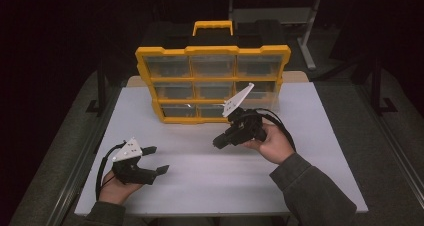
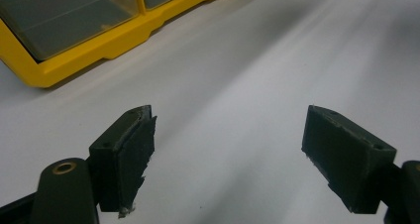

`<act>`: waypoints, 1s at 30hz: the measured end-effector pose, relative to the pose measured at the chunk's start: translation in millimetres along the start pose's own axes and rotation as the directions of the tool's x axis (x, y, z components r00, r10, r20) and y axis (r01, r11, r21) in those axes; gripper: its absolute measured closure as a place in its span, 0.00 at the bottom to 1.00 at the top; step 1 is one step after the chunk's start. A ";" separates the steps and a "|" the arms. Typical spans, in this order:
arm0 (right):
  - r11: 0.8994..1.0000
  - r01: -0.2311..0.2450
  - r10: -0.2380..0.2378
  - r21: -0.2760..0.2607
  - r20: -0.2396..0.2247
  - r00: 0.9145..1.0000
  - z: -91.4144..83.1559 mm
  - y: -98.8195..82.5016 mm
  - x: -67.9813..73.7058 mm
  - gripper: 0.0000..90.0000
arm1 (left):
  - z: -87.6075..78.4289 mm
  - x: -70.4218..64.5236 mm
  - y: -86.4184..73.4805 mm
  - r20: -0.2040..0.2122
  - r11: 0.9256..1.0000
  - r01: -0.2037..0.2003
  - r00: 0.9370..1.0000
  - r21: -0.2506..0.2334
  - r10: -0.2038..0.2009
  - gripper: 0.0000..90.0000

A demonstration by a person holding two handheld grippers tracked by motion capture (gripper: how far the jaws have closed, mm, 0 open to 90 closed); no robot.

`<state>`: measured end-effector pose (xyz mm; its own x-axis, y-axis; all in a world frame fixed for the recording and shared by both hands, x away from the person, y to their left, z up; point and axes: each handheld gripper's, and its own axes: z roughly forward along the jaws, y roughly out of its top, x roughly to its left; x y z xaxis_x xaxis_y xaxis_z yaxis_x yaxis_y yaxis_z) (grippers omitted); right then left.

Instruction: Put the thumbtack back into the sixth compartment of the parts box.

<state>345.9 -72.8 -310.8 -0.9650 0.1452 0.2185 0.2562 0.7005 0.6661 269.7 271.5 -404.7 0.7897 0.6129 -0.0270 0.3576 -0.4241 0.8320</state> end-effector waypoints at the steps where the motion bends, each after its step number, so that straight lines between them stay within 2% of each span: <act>1: 1.000 0.000 0.000 0.000 0.000 1.000 0.0 0.0 0.0 0.93 | 0.0 0.0 0.0 0.000 1.000 0.000 1.000 0.000 0.000 0.22; 3: 1.000 0.012 -0.012 -0.016 0.002 1.000 -2.2 1.4 -1.6 0.93 | 0.0 0.5 -0.4 -0.002 1.000 -0.004 1.000 0.006 0.004 0.22; 4: 1.000 -0.001 0.001 -0.008 0.004 1.000 -6.1 2.8 -0.6 0.93 | 0.1 0.7 -0.2 -0.002 1.000 -0.007 1.000 0.008 0.007 0.22; 5: 1.000 0.015 -0.015 -0.019 0.005 1.000 -7.2 3.5 -1.5 0.93 | 0.1 0.7 -0.2 -0.002 1.000 -0.007 1.000 0.008 0.007 0.22; 7: 1.000 0.002 -0.002 -0.012 0.007 1.000 -9.5 4.3 -0.1 0.93 | -0.1 0.6 0.1 -0.002 1.000 -0.009 1.000 0.004 0.009 0.22; 12: 0.999 0.030 -0.029 -0.036 0.026 0.999 -20.1 10.3 -2.3 0.93 | 0.7 1.1 -0.6 -0.003 1.000 -0.016 1.000 0.011 0.016 0.22; 16: 0.998 0.031 -0.029 -0.051 0.033 0.999 -25.5 12.4 -2.3 0.93 | 0.1 0.9 -0.6 -0.003 1.000 -0.005 1.000 0.008 0.005 0.22; 24: 0.997 0.013 -0.009 -0.072 0.056 0.998 -38.7 15.2 -6.4 0.93 | 0.2 1.1 0.1 0.003 1.000 -0.016 1.000 0.009 0.016 0.22; 30: 0.998 0.015 -0.010 -0.068 0.078 0.997 -48.1 22.3 -6.6 0.93 | 0.5 0.7 0.1 0.004 1.000 -0.013 1.000 0.003 0.013 0.22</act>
<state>360.6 -91.8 -263.1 -0.9689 0.1925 0.1556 0.2449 0.6537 0.7160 270.5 271.5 -404.9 0.7962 0.6047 -0.0182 0.3489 -0.4344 0.8304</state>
